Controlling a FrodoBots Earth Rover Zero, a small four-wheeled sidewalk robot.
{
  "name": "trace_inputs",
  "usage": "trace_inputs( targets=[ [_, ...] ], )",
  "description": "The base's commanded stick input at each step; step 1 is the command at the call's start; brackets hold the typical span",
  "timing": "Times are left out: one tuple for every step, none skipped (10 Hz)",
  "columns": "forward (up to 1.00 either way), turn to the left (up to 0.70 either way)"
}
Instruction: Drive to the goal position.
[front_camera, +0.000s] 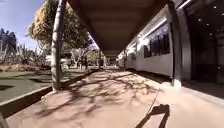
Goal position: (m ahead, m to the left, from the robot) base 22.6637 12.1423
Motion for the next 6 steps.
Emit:
trace_inputs(
  targets=[
    [0.7,0.0],
    [0.7,0.0],
    [0.7,0.0],
    [0.7,0.0],
    [0.7,0.0],
    [0.7,0.0]
  ],
)
